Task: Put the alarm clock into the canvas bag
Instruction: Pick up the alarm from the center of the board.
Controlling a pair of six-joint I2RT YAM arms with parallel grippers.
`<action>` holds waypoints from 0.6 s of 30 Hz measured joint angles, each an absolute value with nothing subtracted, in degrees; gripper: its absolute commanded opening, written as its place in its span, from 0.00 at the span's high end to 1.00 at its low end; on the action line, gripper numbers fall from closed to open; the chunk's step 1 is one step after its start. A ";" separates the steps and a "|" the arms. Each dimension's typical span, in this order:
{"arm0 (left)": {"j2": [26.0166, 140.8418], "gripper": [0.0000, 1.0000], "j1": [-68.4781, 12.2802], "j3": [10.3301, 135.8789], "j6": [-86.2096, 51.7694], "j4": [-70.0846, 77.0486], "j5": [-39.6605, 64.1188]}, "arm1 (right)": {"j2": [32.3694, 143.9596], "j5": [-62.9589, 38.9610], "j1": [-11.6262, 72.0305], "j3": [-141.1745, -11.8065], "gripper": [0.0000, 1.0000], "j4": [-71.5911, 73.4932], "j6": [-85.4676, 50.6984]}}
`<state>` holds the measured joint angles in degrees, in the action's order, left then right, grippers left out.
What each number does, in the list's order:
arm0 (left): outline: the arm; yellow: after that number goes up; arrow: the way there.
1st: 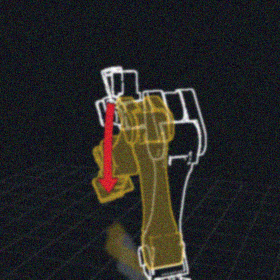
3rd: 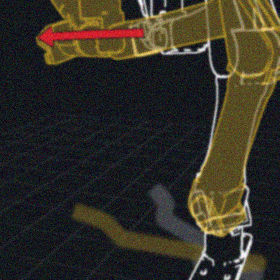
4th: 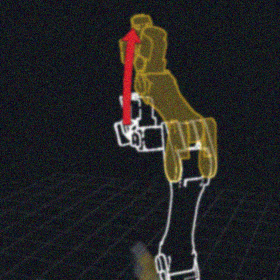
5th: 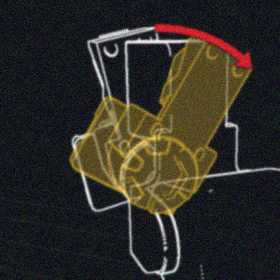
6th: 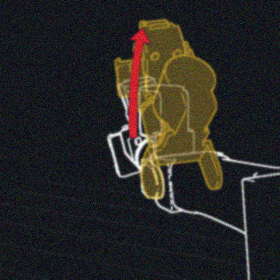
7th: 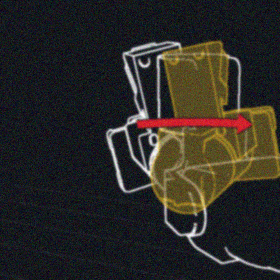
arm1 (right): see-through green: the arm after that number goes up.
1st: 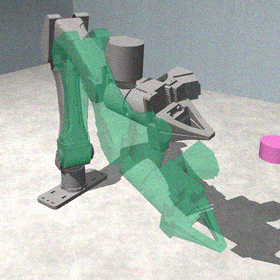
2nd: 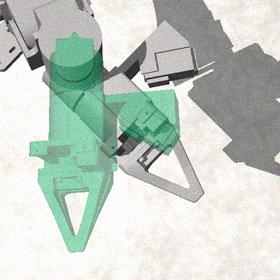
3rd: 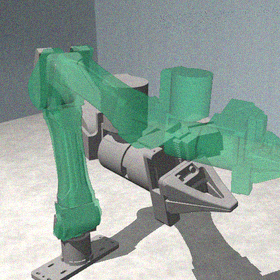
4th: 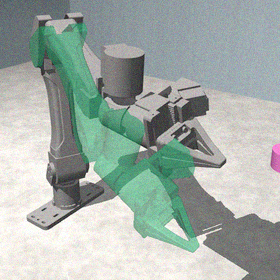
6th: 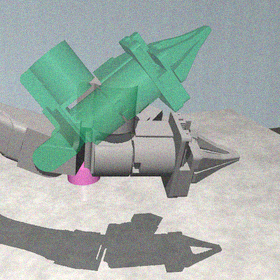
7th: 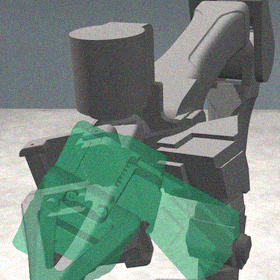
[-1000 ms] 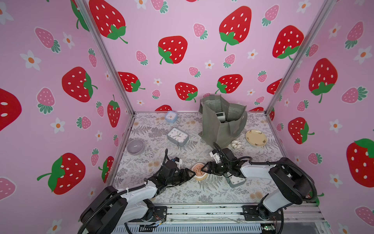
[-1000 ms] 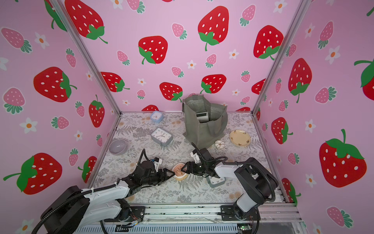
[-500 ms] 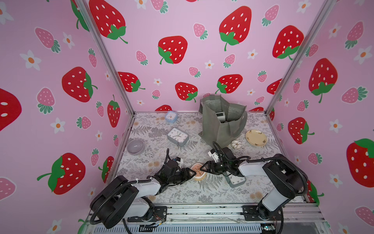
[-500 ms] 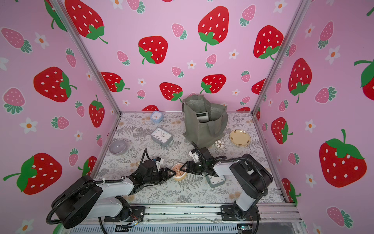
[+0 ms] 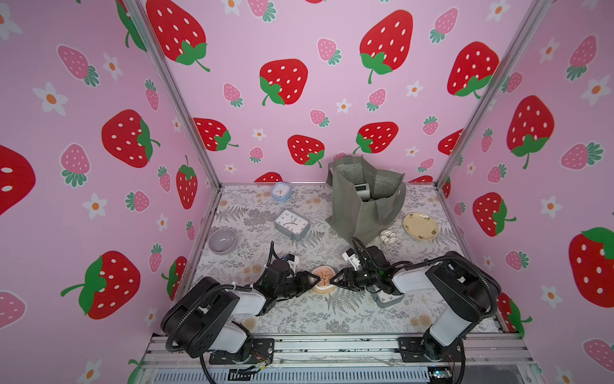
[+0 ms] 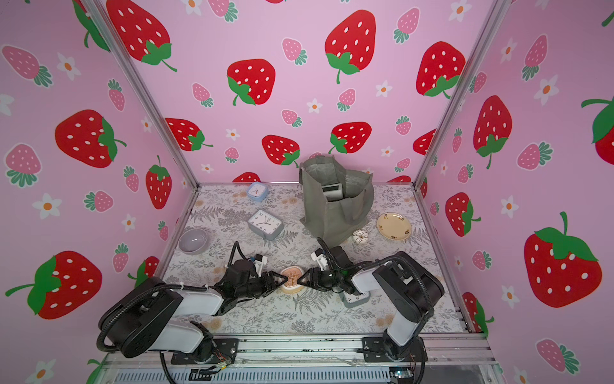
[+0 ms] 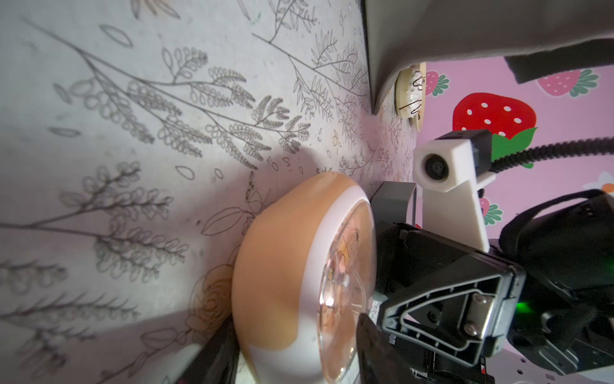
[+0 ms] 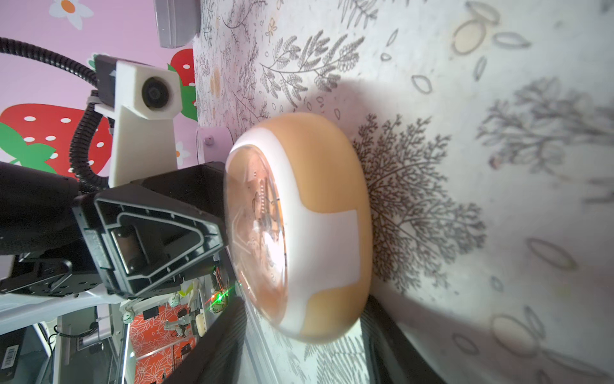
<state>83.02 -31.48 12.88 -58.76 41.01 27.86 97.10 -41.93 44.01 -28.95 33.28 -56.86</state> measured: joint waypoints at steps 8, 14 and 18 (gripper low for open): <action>83.66 0.44 -31.33 12.88 -58.83 41.67 28.12 | 95.77 -40.01 43.88 -27.83 0.37 33.82 -59.29; 79.29 0.35 -31.33 13.02 -57.69 35.64 27.16 | 91.20 -35.07 43.86 -28.93 0.32 24.84 -56.69; 78.17 0.35 -30.96 13.13 -57.17 33.91 27.03 | 91.18 -33.67 43.57 -31.11 0.31 20.91 -54.28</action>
<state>78.17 -30.96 13.13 -57.17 33.91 27.03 91.18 -33.67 43.57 -31.11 20.91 -54.28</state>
